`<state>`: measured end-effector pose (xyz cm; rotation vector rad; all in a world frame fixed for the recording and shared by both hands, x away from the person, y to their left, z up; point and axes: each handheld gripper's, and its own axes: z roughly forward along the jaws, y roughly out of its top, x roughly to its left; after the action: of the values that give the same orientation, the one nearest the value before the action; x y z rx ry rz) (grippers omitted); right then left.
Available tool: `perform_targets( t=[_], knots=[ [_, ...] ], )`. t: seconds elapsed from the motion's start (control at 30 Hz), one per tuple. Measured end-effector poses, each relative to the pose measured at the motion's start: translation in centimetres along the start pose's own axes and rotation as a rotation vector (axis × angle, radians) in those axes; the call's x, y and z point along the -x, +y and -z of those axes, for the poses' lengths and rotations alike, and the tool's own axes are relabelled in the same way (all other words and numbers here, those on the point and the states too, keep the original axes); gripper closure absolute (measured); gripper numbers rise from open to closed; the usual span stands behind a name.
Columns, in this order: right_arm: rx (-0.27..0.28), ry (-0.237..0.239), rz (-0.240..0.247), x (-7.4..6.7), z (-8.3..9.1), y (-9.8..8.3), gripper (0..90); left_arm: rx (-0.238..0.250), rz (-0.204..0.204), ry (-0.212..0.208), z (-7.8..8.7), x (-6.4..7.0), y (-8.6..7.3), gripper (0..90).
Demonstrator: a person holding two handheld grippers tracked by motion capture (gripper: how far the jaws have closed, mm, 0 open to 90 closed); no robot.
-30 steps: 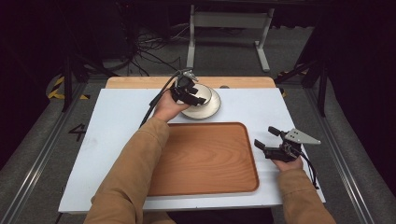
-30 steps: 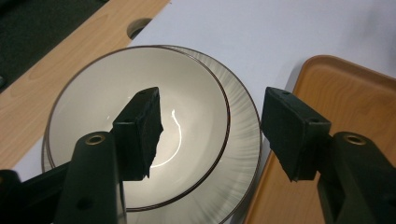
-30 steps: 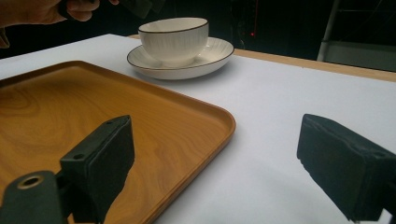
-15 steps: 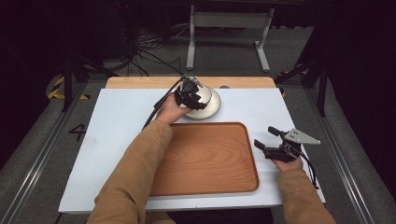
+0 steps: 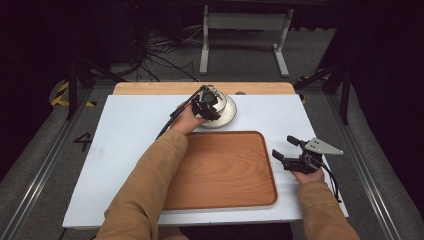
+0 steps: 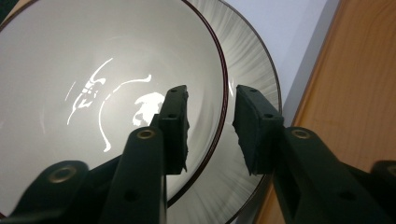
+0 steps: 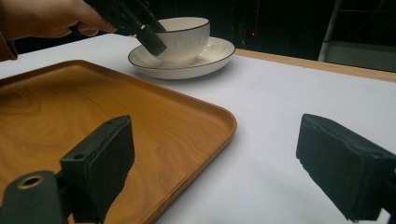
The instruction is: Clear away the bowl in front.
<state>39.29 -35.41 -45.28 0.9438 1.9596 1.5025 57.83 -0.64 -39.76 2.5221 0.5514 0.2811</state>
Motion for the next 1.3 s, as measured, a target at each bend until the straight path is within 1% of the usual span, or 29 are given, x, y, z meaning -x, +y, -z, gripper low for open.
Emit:
perform_targets(
  t=[0.03,0.07,0.17,0.23,0.3,0.37,0.43,0.47,0.5,0.53,0.63,0.73,0.83,0.9,0.93,1.07,1.13,1.2,1.27,1.3],
  knots=[
    [-0.001,0.0,-0.002,0.0,0.0,0.0,11.8,-0.004,-0.001,0.004,-0.1,0.1,0.0,68.5],
    [-0.001,-0.001,-0.001,0.0,0.0,0.0,11.8,-0.013,-0.013,0.004,-0.2,0.0,0.1,70.1],
    [-0.001,-0.001,-0.003,0.0,0.0,0.0,11.8,-0.027,-0.014,0.013,-0.3,0.2,0.2,72.1],
    [0.0,0.0,-0.002,0.0,0.0,0.0,11.9,-0.038,-0.022,0.018,-0.3,0.2,0.3,73.5],
    [0.0,-0.001,-0.002,0.0,0.0,0.0,11.9,-0.041,-0.028,0.018,-0.3,0.1,0.4,77.7],
    [-0.001,-0.002,-0.003,0.0,0.0,0.0,11.9,-0.048,-0.034,0.011,-0.3,0.1,0.5,78.4],
    [0.001,-0.002,-0.005,0.0,0.0,0.0,11.9,-0.041,-0.025,0.006,-0.5,0.5,0.6,80.3],
    [0.001,-0.002,-0.005,0.0,0.0,0.0,11.9,-0.042,-0.052,0.003,-0.5,0.4,0.7,81.8],
    [0.001,-0.002,-0.006,0.1,0.0,0.0,11.9,-0.042,-0.059,0.007,-0.5,0.5,0.8,82.5],
    [0.001,-0.002,-0.006,0.1,0.0,0.0,11.9,-0.041,-0.053,0.007,-0.5,0.6,0.8,82.3],
    [0.002,-0.001,-0.007,0.1,0.0,0.0,11.9,-0.041,-0.062,-0.003,-0.5,0.6,0.8,82.8],
    [0.002,-0.001,-0.007,0.1,0.0,0.0,11.9,-0.045,-0.066,0.001,-0.5,0.6,0.8,83.1],
    [0.003,-0.001,-0.008,0.1,0.0,0.0,12.0,-0.05,-0.082,0.013,-0.5,0.7,0.9,83.3],
    [0.002,0.0,-0.008,0.1,0.0,0.0,12.0,-0.051,-0.078,0.016,-0.5,0.8,0.9,83.4],
    [0.002,0.0,-0.008,0.1,0.0,0.0,12.0,-0.054,-0.085,0.026,-0.5,0.9,1.0,83.3],
    [0.002,-0.001,-0.011,0.1,0.0,0.0,12.0,-0.057,-0.09,0.037,-0.5,1.1,1.0,83.4],
    [0.002,-0.001,-0.01,0.1,0.0,0.0,12.0,-0.066,-0.097,0.045,-0.5,1.2,1.1,83.4],
    [0.002,-0.001,-0.011,0.1,0.0,0.0,12.0,-0.066,-0.088,0.05,-0.4,1.3,1.2,83.4],
    [0.001,-0.001,-0.011,0.1,0.0,0.0,12.0,-0.055,-0.098,0.056,-0.2,1.2,1.2,83.4],
    [0.002,-0.001,-0.012,0.1,0.0,0.0,12.0,-0.052,-0.086,0.053,-0.1,1.3,1.2,83.3]
  ],
)
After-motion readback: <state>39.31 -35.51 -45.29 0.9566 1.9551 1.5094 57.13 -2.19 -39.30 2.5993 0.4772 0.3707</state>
